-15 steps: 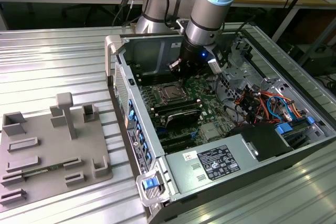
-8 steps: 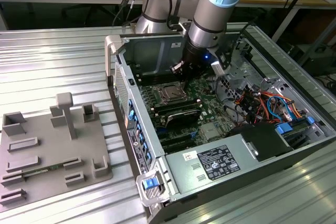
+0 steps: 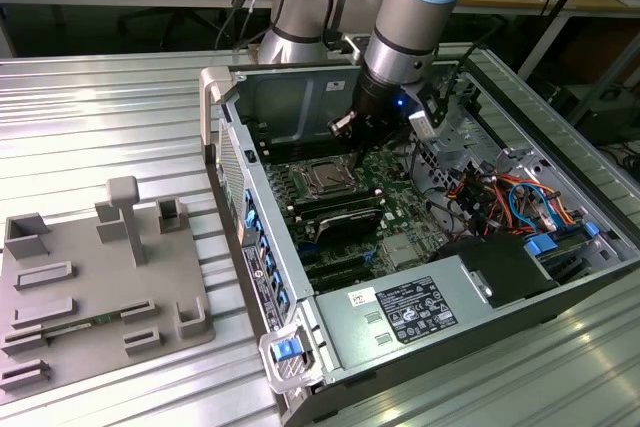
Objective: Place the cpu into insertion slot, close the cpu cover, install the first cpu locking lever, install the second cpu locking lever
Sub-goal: 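Install the second cpu locking lever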
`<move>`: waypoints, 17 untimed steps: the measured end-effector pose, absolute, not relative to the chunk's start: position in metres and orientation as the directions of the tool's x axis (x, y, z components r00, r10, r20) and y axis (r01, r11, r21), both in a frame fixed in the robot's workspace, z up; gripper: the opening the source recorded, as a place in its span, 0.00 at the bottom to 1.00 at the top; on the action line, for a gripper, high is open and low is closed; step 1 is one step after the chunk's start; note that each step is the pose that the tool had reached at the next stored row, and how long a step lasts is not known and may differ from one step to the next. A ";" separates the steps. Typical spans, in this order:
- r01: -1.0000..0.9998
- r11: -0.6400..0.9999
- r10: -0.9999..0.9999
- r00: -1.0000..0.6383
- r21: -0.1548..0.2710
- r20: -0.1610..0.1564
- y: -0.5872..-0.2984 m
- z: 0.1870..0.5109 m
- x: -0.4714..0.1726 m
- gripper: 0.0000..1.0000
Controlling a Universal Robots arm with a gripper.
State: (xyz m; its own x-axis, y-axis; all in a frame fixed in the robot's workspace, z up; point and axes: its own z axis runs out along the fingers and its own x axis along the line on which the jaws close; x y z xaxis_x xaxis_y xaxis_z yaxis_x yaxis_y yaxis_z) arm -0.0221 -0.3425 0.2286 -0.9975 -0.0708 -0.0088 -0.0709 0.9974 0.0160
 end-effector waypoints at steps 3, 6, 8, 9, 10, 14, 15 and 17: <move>-0.071 0.997 -0.071 -0.997 0.014 -0.008 -0.347 0.229 -0.022 0.11; -0.071 0.997 -0.071 -0.997 0.012 -0.008 -0.353 0.229 -0.022 0.11; -0.071 0.997 -0.071 -0.997 0.011 -0.008 -0.356 0.230 -0.022 0.11; -0.071 0.997 -0.071 -0.997 0.010 -0.008 -0.358 0.230 -0.022 0.11; -0.071 0.997 -0.071 -0.997 0.009 -0.008 -0.360 0.230 -0.022 0.11; -0.071 0.997 -0.071 -0.997 0.009 -0.007 -0.364 0.231 -0.022 0.11; -0.071 0.997 -0.071 -0.997 0.009 -0.007 -0.366 0.231 -0.022 0.11; -0.071 0.997 -0.070 -0.997 0.009 -0.007 -0.369 0.231 -0.022 0.11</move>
